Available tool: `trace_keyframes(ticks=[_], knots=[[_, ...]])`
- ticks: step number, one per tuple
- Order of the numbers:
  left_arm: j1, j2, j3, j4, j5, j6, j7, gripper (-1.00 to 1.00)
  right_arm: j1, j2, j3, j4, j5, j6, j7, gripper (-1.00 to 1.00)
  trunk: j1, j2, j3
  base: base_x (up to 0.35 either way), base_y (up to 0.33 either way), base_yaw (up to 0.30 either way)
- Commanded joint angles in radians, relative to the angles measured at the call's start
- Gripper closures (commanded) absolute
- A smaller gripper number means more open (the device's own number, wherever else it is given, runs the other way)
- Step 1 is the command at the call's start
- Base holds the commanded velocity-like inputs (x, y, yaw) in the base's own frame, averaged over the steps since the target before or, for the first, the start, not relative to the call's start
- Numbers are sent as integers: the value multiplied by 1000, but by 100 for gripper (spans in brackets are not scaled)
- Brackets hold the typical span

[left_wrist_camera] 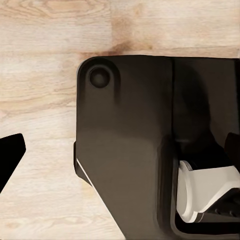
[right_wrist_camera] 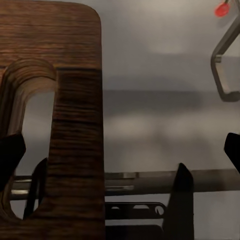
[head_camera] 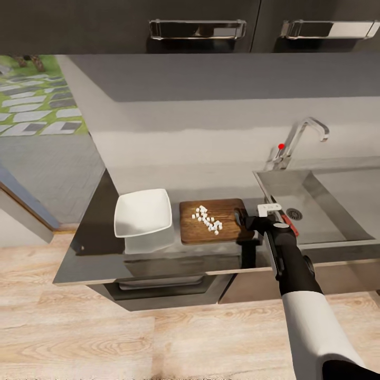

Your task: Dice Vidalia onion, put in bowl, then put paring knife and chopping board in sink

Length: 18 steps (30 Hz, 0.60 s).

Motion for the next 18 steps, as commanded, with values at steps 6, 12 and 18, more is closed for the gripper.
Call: trace_keyframes(ticks=[6,12,18], knots=[[0,1,-8,-1,7,-2,5,-100,0,1,-3,-2,11,4,10,-100,1,-2,-11,0,0,0],[0,1,-8,-1,7,-2,5,-100,-1,0,-3,-2,11,4,10,-100,1,-2,-20,0,0,0],[0,1,-8,-2,7,-2,4,-100,-1,0,-3,-2,11,4,10,-100,1,-2,-29,0,0,0]])
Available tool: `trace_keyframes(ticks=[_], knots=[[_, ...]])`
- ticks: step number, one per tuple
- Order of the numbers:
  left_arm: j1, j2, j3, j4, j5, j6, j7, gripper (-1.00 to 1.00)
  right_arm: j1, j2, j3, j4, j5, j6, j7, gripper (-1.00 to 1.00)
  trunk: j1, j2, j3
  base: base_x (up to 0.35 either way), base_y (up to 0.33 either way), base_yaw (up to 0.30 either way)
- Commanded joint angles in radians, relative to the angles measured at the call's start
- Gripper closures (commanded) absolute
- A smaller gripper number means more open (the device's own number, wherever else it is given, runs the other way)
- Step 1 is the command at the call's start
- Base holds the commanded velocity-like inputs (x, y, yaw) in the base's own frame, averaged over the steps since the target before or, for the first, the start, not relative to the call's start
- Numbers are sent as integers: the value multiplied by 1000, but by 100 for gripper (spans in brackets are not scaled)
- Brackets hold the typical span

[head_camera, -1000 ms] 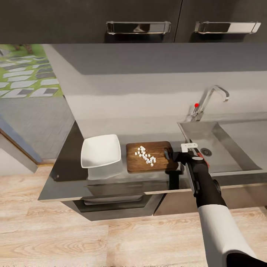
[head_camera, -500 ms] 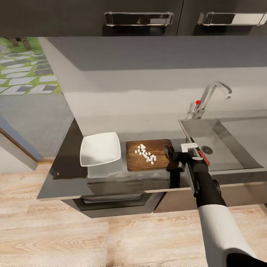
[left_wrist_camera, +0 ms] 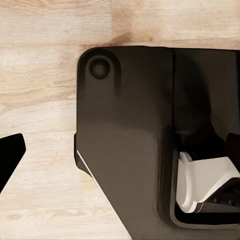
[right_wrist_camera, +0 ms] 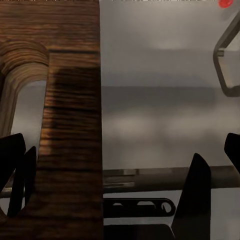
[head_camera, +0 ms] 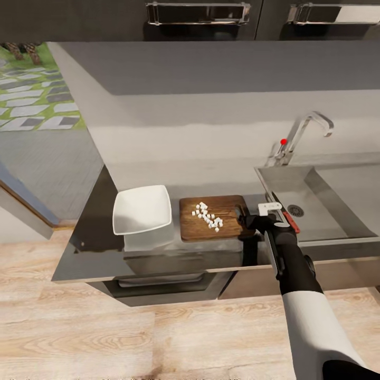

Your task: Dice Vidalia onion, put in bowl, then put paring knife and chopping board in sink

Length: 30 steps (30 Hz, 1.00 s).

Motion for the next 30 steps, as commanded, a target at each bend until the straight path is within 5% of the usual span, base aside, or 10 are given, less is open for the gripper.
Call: trace_keyframes(ticks=[1,26,27,30], knots=[[0,1,-8,-2,7,-2,4,-100,0,1,-3,11,15,4,10,-100,1,-1,-2,0,0,0],[0,1,-8,-2,7,-2,4,-100,0,1,-3,11,16,39,9,-100,1,-1,-4,0,0,0],[0,1,-8,-2,7,-2,4,-100,0,1,-3,11,16,39,9,100,1,-1,-4,0,0,0],[0,1,-8,-1,7,-2,4,-100,0,1,-3,11,16,39,9,100,1,-1,-4,0,0,0]])
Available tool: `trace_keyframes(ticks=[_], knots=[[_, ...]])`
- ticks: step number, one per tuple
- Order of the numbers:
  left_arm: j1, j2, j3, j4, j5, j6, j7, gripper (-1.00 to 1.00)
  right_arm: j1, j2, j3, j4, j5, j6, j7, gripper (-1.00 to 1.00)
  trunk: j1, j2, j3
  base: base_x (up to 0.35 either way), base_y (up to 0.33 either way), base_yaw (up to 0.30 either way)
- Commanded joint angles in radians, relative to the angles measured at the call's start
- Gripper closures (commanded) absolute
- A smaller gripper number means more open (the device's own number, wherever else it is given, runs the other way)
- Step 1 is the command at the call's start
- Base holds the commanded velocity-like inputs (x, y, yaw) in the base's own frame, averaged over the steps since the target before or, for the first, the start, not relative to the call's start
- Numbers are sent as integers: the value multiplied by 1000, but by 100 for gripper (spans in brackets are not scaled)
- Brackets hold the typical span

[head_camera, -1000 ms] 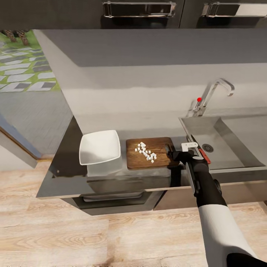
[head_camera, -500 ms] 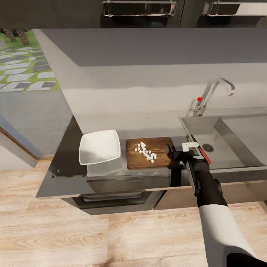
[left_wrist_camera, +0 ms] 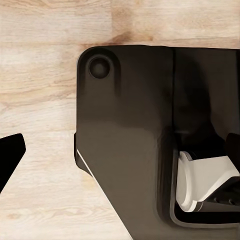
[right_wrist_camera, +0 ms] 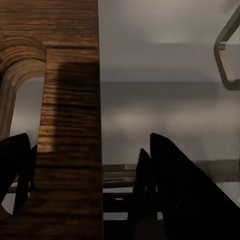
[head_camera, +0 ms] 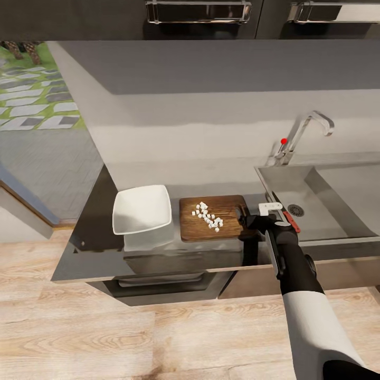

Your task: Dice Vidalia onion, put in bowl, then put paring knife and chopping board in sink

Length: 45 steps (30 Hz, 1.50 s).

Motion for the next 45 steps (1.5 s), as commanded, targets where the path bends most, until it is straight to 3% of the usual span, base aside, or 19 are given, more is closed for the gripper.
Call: trace_keyframes(ticks=[1,18,45], knots=[[0,1,-8,-2,7,-2,4,-100,0,1,-3,26,23,3,9,100,1,-1,-1,0,0,0],[0,1,-8,-2,7,-2,4,-100,-1,1,-3,26,24,3,8,100,1,-1,-1,0,0,0],[0,1,-8,-1,7,-2,4,-100,0,1,-3,26,24,3,8,100,1,-1,40,0,0,0]])
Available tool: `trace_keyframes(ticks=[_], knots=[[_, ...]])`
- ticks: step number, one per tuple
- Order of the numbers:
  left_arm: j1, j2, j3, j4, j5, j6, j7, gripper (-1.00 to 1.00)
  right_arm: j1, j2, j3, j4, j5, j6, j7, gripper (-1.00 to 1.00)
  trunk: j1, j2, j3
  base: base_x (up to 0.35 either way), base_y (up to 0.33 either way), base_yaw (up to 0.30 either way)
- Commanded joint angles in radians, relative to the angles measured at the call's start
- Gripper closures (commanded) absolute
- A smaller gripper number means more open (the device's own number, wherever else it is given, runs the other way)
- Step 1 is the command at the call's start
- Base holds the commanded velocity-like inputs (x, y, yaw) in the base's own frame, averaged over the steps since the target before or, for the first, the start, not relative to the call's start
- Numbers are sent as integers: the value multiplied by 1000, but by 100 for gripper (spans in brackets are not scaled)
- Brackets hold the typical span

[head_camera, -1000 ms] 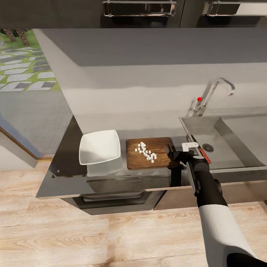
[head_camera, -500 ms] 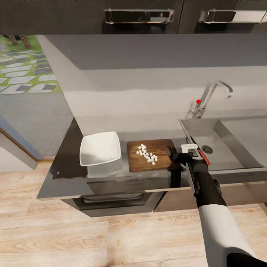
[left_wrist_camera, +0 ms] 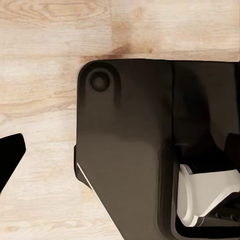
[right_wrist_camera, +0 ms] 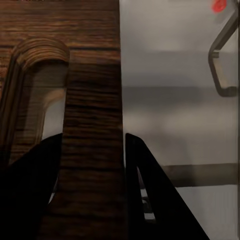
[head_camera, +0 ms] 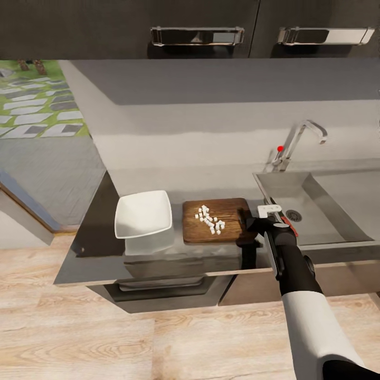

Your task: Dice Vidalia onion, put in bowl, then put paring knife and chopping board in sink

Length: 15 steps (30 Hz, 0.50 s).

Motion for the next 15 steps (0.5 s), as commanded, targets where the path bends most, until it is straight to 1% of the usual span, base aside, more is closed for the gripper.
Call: trace_keyframes(ticks=[1,12,15], knots=[[0,1,-8,-2,7,-2,4,-100,-1,1,-3,-1,9,4,9,100,1,-2,0,0,0,0],[0,1,-8,-2,7,-2,4,-100,-1,1,-3,-1,8,4,9,100,1,-2,18,0,0,0],[0,1,-8,-2,7,-2,4,-100,-1,1,-3,-1,8,4,9,100,1,-2,22,-107,0,0]])
